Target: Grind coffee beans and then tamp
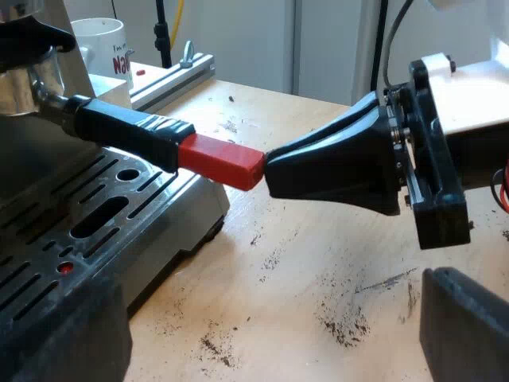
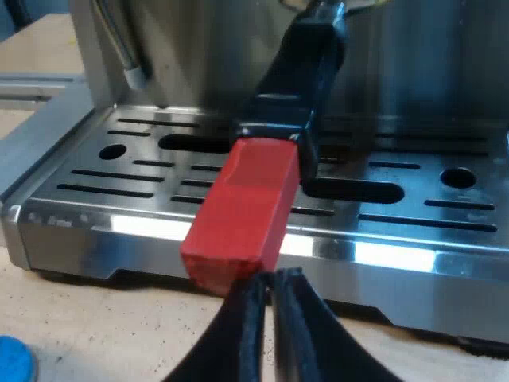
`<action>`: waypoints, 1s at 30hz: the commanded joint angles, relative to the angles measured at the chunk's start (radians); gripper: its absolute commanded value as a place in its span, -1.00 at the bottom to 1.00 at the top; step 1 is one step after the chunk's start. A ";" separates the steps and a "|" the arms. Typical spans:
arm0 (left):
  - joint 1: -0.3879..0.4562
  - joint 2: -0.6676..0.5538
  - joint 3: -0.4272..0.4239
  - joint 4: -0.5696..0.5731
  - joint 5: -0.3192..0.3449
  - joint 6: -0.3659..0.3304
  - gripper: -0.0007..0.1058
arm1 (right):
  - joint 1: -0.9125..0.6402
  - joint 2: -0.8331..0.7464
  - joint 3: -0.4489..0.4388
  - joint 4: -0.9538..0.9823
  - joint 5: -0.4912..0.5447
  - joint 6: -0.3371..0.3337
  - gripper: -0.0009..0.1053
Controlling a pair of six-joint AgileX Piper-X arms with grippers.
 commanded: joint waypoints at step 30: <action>-0.001 0.002 -0.001 -0.009 0.012 -0.001 0.45 | -0.089 -0.035 -0.012 -0.112 0.218 -0.034 -0.88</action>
